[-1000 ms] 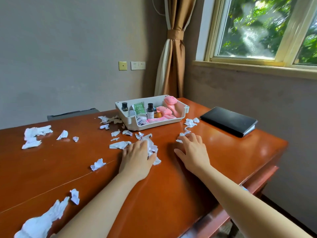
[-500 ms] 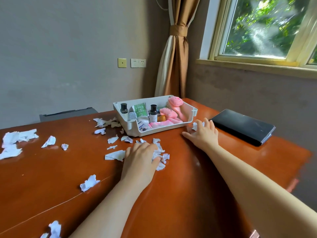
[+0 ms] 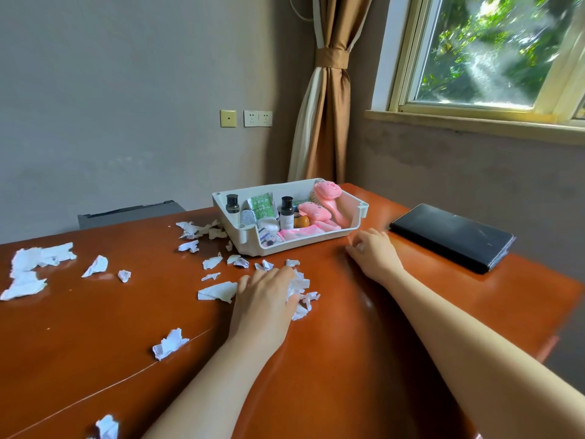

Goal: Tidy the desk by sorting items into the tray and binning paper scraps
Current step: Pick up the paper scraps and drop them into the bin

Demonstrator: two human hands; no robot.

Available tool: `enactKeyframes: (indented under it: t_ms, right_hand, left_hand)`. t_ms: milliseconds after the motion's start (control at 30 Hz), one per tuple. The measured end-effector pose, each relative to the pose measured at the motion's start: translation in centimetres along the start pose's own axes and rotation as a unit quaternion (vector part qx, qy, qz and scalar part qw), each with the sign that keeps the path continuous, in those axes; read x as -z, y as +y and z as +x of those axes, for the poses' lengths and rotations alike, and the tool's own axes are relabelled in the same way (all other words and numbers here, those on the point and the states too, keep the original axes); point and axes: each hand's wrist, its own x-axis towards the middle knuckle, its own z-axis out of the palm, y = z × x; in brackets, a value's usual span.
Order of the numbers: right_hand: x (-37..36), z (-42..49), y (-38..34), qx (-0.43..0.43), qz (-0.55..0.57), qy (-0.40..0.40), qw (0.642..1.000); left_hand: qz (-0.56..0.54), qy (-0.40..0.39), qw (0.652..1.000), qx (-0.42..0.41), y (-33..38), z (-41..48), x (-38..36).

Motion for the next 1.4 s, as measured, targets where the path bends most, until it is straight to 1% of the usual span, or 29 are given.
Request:
enactKeyframes:
  t_ms: [100,167,267,333,400,467,567,667,733,800,867,1033,1167,1233,1400]
  right_hand:
    - [0.4,-1.8,-1.1,0.04,0.02,-0.006,0.999]
    - [0.4,-3.4,-2.1,0.072,0.048,-0.024,0.996]
    - [0.6,-5.2,-4.1,0.097,0.143,-0.056,0.983]
    - [1.0,-5.6,-5.2,0.108,0.192,-0.052,0.974]
    - [1.4,-5.5,-5.3,0.113,0.18,-0.03,0.977]
    - [1.7,-5.4,-4.8,0.095,0.125,-0.034,0.987]
    - [2.1,-6.1,-4.5,0.074,0.081,-0.128,0.986]
    - [2.0,-7.2,-5.4,0.116,0.098,-0.215,0.965]
    - [1.7,-7.7,-5.9,0.143,0.074,-0.238,0.958]
    - [1.2,-7.7,-5.9,0.161,0.032,-0.22,0.962]
    - [0.7,-7.7,-5.9,0.173,0.028,-0.189,0.966]
    - [0.3,-8.0,-6.0,0.193,0.085,-0.117,0.97]
    - [0.1,-7.8,-5.7,0.184,0.134,-0.08,0.971]
    - [0.0,-7.8,-5.6,0.185,0.138,-0.07,0.97]
    - [0.2,-8.0,-6.0,0.2,0.107,-0.063,0.972]
  left_hand:
    - [-0.009,-0.001,1.0,0.006,0.1,-0.1,0.2]
    - [-0.009,-0.002,1.0,0.0,0.2,0.0,0.2]
    - [-0.004,0.001,1.0,-0.004,0.1,0.0,0.2]
    - [-0.003,0.005,1.0,0.001,-0.1,0.0,0.2]
    - [-0.005,0.011,1.0,0.01,-0.4,0.1,0.4]
    - [-0.016,0.02,0.999,0.02,-0.9,0.2,0.4]
    - [-0.038,0.026,0.998,0.034,-1.1,0.3,0.4]
    - [-0.078,0.022,0.995,0.052,-1.2,0.3,0.4]
    - [-0.089,0.019,0.994,0.061,-1.4,0.3,0.4]
    - [-0.089,0.023,0.994,0.065,-1.5,0.3,0.4]
    - [-0.085,0.027,0.994,0.061,-1.5,0.3,0.4]
    - [-0.036,0.01,0.999,0.035,-1.5,0.3,0.3]
    - [0.007,0.009,1.0,0.016,-1.3,0.1,0.8]
    - [0.022,0.006,1.0,0.005,-1.3,0.0,1.4]
    - [0.051,-0.002,0.999,-0.013,-1.1,-0.1,1.9]
